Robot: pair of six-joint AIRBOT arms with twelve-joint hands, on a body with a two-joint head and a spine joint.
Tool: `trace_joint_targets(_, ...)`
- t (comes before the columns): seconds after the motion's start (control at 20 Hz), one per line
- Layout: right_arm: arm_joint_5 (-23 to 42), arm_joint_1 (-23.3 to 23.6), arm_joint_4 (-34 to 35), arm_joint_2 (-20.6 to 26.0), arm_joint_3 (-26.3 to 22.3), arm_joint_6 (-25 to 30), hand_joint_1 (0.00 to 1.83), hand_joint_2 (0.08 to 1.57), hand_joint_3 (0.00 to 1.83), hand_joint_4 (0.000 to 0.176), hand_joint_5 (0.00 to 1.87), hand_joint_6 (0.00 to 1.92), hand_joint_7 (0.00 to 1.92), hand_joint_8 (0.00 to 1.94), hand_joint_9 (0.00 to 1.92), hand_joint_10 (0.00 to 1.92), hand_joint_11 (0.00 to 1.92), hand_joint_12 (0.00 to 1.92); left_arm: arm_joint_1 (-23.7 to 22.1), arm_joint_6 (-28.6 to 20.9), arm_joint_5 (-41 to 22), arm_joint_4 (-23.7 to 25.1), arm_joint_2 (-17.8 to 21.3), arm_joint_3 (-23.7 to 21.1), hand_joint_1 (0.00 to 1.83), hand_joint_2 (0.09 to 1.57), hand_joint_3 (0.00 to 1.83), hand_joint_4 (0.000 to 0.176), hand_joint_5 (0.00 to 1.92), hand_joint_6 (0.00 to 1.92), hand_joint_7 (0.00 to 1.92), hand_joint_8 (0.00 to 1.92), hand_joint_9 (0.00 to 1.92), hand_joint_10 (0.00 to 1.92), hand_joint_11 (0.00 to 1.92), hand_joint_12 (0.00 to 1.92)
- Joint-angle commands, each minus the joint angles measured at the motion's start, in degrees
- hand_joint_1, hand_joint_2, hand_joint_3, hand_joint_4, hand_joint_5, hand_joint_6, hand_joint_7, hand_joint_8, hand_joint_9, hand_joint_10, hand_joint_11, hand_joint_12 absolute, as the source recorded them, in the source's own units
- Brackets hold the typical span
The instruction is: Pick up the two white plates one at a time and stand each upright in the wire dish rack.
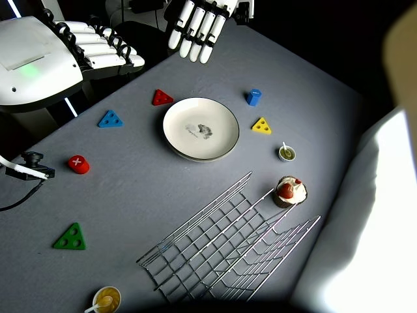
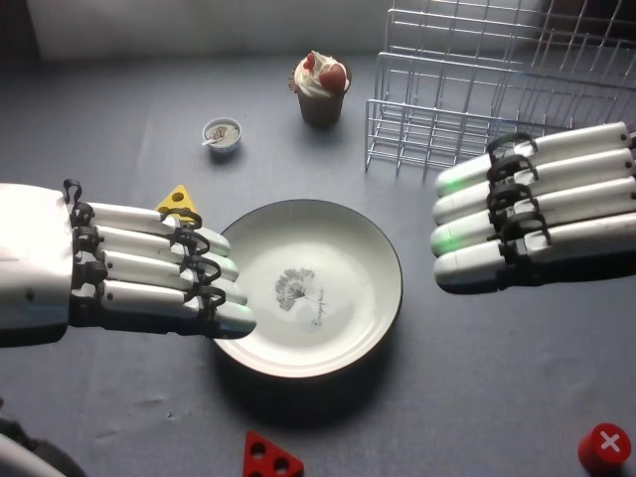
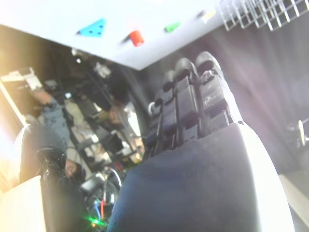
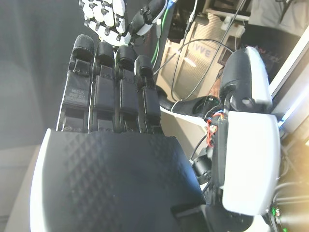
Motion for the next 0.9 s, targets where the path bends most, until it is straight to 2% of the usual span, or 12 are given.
trace_joint_targets(0.0,4.63,0.47,4.57,0.32,-0.30,0.16,0.00,0.99,0.02,0.000,0.15,0.00,0.16,0.00,0.14,0.00,0.12,0.06,-0.31,-0.12,-4.63,-4.06,0.38,-0.06,0.01,0.97,0.00,0.000,0.22,0.01,0.26,0.00,0.24,0.00,0.17,0.09)
trace_joint_targets(0.1,4.25,0.47,5.65,0.31,-0.28,0.17,0.00,0.98,0.00,0.000,0.19,0.00,0.20,0.00,0.18,0.01,0.15,0.06,-0.34,-0.12,-4.65,-4.26,0.37,-0.23,0.02,0.97,0.00,0.000,0.21,0.00,0.23,0.00,0.21,0.00,0.16,0.07)
trace_joint_targets(0.25,1.69,0.59,7.84,0.16,0.06,0.87,0.00,0.96,0.00,0.000,0.19,0.00,0.21,0.00,0.19,0.01,0.15,0.05,-0.34,-0.12,-4.46,-5.46,0.37,-0.44,0.01,0.96,0.00,0.000,0.20,0.00,0.22,0.00,0.19,0.00,0.15,0.06)
trace_joint_targets(0.4,-1.14,1.15,8.58,-0.46,0.67,2.24,0.00,0.96,0.00,0.000,0.17,0.00,0.20,0.00,0.17,0.00,0.13,0.04,-0.33,-0.12,-5.32,-4.70,0.35,-0.43,0.00,0.96,0.00,0.000,0.20,0.00,0.22,0.00,0.21,0.01,0.17,0.06)
trace_joint_targets(0.5,-2.35,1.40,8.78,-0.87,0.92,2.98,0.00,0.95,0.00,0.000,0.22,0.01,0.24,0.00,0.21,0.01,0.17,0.04,-0.35,-0.12,-5.09,-4.91,0.36,-0.44,0.00,0.96,0.00,0.000,0.16,0.00,0.20,0.00,0.18,0.00,0.15,0.05)
trace_joint_targets(0.85,-4.17,1.55,9.14,-1.78,1.88,4.49,0.00,0.97,0.01,0.000,0.18,0.00,0.22,0.01,0.20,0.01,0.17,0.03,-0.33,-0.12,-6.02,-4.20,0.35,-0.12,0.01,0.96,0.00,0.000,0.21,0.01,0.25,0.01,0.23,0.01,0.19,0.06)
